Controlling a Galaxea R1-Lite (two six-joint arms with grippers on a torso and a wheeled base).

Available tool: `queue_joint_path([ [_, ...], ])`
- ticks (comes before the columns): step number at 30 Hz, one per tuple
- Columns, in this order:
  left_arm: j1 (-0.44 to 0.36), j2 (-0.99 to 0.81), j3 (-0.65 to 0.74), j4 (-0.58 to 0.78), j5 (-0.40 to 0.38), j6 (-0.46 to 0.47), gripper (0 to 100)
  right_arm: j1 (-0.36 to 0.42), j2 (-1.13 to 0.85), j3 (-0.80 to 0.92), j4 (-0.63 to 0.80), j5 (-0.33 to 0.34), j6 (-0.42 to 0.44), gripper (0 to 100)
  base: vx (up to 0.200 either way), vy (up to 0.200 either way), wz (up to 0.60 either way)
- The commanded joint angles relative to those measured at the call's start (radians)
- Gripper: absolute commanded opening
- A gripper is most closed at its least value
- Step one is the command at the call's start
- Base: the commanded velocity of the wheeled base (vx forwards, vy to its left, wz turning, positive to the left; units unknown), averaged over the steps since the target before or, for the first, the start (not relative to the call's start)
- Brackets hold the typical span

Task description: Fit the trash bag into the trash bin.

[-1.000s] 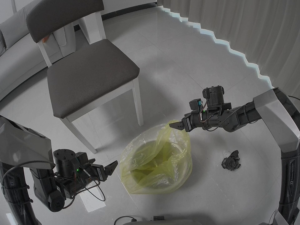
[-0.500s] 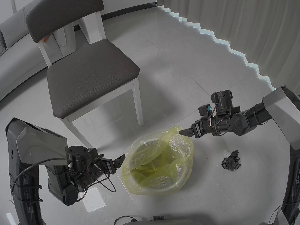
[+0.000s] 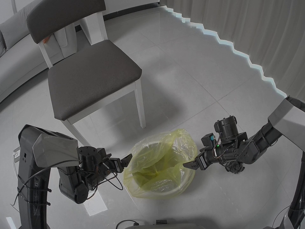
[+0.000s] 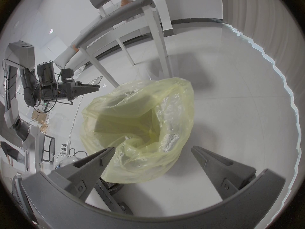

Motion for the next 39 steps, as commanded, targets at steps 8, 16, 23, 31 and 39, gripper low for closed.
queue_joint_path([
  [8,-0.001,0.050,-0.022,-0.001,-0.009,0.000,100,0.028,0.022,0.036,-0.002,-0.003,0.003,0,0.000,0.000,0.00],
  [16,-0.003,0.096,-0.051,-0.001,-0.049,-0.002,100,0.041,0.027,0.043,-0.002,-0.006,0.007,0,0.000,0.000,0.00],
  [23,-0.004,0.128,-0.084,-0.001,-0.051,-0.002,0,0.045,0.020,0.043,-0.002,-0.021,0.009,0,0.000,0.000,0.00],
  [31,0.000,0.119,-0.068,-0.007,-0.051,-0.003,0,0.046,0.019,0.062,-0.014,-0.023,0.007,0,0.000,0.000,0.00],
  [39,0.020,0.136,-0.079,-0.021,-0.047,-0.020,0,0.015,0.039,0.079,-0.057,-0.023,0.009,0,0.000,0.000,0.00],
])
